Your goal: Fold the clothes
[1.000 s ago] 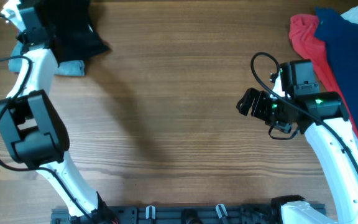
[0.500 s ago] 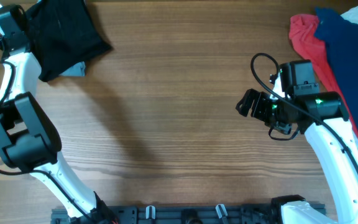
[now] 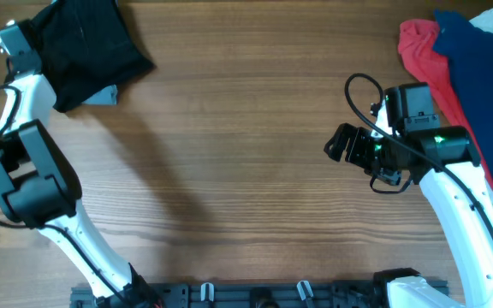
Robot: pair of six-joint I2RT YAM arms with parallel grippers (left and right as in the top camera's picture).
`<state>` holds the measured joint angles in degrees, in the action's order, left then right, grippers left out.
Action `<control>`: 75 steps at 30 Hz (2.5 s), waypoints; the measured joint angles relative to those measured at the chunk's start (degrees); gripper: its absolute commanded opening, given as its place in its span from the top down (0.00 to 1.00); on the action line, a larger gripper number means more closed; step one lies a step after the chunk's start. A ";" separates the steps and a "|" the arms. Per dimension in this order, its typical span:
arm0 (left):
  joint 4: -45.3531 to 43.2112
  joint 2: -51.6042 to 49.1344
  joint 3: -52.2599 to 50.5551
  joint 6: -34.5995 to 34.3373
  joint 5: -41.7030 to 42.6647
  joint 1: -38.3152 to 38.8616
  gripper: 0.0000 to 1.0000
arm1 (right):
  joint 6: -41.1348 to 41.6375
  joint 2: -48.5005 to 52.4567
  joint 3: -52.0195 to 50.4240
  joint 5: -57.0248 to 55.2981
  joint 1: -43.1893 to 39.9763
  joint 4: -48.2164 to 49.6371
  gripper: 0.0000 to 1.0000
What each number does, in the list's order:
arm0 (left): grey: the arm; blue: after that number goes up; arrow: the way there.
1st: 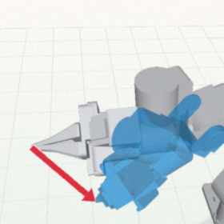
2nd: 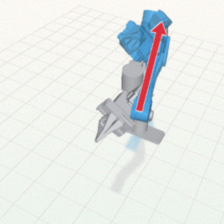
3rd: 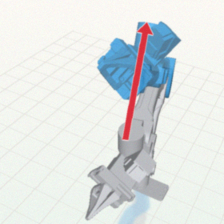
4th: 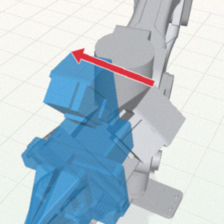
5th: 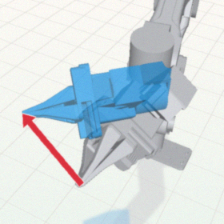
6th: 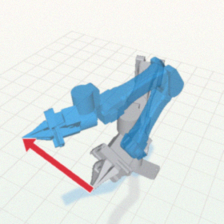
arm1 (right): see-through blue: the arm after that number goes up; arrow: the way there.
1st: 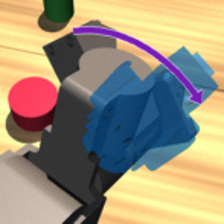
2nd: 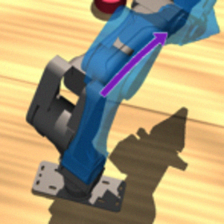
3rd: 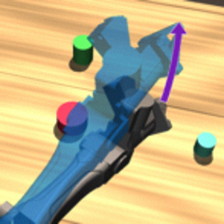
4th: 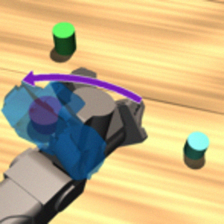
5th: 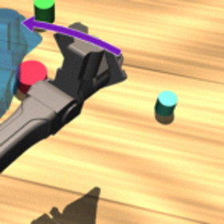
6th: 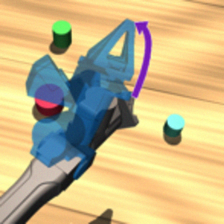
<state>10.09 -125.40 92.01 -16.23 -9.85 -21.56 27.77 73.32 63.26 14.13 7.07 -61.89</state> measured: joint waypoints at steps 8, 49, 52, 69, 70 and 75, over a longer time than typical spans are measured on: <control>-0.24 -2.71 0.00 0.00 -2.97 -2.01 0.96 | 0.00 0.00 0.00 0.00 0.00 -0.50 0.01; 35.82 44.26 1.38 -1.03 12.00 14.82 0.00 | -8.61 -11.34 16.41 0.17 0.00 -16.41 0.01; 37.48 43.76 -0.79 -1.03 16.83 17.75 0.00 | -9.70 -20.50 16.52 -0.55 0.00 -20.52 0.00; 9.18 42.88 -34.01 -1.03 21.73 36.15 0.00 | 10.49 -37.92 13.46 -21.03 0.00 -19.02 0.01; 9.16 42.88 -34.01 -1.03 21.73 36.15 0.00 | 10.84 -37.92 13.46 -21.29 0.02 -19.02 0.01; 9.16 42.88 -34.01 -1.03 21.73 36.15 0.00 | 11.87 -37.92 13.46 -22.14 0.02 -19.02 0.00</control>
<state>19.25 -82.52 58.00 -17.26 11.88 14.59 39.64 35.40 76.73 -8.01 7.09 -80.90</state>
